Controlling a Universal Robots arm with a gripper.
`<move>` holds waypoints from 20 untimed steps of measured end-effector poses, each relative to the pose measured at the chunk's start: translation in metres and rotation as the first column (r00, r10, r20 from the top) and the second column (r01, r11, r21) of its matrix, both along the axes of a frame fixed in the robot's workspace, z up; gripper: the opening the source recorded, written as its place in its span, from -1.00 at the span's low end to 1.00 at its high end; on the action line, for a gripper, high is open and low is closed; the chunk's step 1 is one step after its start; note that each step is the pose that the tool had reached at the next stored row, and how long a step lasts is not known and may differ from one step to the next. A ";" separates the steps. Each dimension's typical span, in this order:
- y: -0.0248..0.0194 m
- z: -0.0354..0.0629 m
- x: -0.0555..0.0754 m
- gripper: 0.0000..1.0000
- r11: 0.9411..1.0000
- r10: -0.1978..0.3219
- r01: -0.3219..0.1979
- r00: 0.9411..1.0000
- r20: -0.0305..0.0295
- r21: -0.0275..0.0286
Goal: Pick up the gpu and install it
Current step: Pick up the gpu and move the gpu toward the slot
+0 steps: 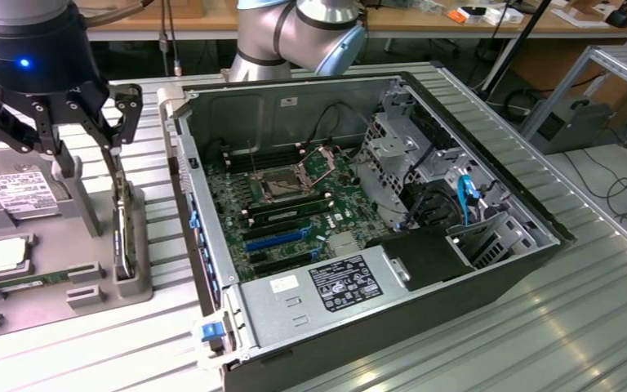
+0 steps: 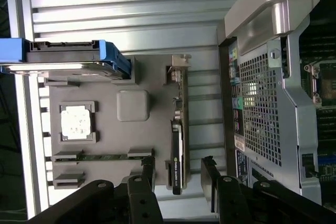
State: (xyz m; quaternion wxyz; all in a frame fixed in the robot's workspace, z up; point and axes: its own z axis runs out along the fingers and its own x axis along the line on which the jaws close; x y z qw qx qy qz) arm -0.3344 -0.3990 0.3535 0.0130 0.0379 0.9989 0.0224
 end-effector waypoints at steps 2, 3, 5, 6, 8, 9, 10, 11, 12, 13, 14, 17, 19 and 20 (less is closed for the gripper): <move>0.0000 -0.0008 -0.001 -0.04 1.000 0.000 0.000 1.000 0.000 0.000; 0.0000 -0.0011 -0.001 -0.04 1.000 0.000 0.000 1.000 0.000 0.000; 0.0000 -0.0016 -0.002 -0.04 1.000 0.000 0.000 1.000 0.000 0.000; 0.0000 -0.0020 -0.002 -0.04 1.000 0.000 0.000 1.000 0.000 0.000; 0.0000 -0.0027 -0.003 -0.04 1.000 0.000 0.000 1.000 0.000 0.000; 0.0000 -0.0030 -0.003 -0.04 1.000 0.000 0.000 1.000 0.000 0.000; 0.0000 -0.0033 -0.003 -0.04 1.000 0.000 0.000 1.000 0.000 0.000; 0.0000 -0.0036 -0.004 -0.04 1.000 0.000 0.000 1.000 0.000 0.000; 0.0000 -0.0038 -0.004 -0.04 1.000 0.000 0.000 1.000 0.000 0.000; 0.0000 -0.0040 -0.004 -0.04 1.000 0.000 0.000 1.000 0.000 0.000; 0.0000 -0.0044 -0.004 -0.04 1.000 0.000 0.000 1.000 0.000 0.000; 0.0000 -0.0055 -0.005 -0.04 1.000 0.000 0.000 1.000 0.000 0.000; 0.0000 -0.0064 -0.006 -0.04 1.000 0.000 0.000 1.000 0.000 0.000; 0.0000 -0.0066 -0.006 -0.04 1.000 0.000 0.000 1.000 0.000 0.000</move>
